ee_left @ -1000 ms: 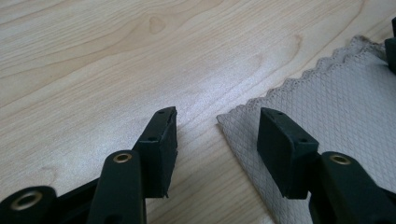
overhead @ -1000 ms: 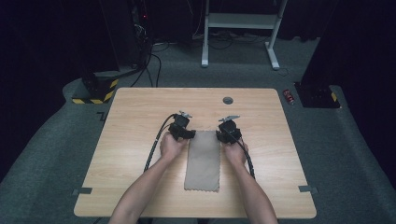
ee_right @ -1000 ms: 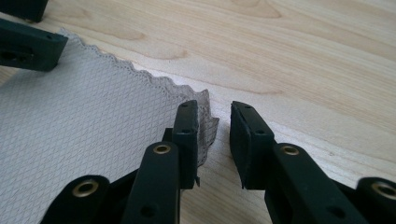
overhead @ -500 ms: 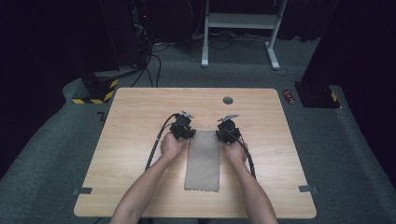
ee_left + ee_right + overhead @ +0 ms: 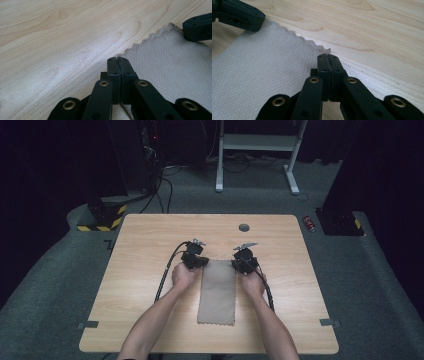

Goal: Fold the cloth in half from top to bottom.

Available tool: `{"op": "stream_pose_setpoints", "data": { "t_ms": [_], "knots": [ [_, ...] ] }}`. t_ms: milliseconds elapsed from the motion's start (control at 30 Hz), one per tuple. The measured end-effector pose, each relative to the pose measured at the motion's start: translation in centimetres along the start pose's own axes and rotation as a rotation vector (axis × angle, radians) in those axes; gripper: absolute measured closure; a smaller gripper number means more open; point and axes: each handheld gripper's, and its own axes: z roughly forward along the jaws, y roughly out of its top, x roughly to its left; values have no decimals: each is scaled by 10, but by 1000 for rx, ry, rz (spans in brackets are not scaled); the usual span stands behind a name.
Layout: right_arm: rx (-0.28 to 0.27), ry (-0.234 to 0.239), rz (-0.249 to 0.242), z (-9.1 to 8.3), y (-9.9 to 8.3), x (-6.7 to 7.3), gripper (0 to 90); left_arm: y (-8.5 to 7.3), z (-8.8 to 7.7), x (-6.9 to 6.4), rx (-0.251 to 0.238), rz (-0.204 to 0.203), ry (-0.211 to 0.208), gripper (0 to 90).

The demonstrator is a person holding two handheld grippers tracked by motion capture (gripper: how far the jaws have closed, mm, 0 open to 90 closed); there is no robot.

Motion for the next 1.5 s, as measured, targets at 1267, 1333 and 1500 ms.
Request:
{"op": "stream_pose_setpoints", "data": {
  "t_ms": [1267,1333,1500],
  "knots": [
    [-57,-19,-24,-35,24,0,893,27,-34,-1,-77,24,-30,888],
    [-61,-19,-19,-37,25,-1,894,30,-37,-2,-81,35,-29,889],
    [-69,-19,-16,-40,25,-4,893,33,-39,-4,-94,37,-31,889]
  ]
}}
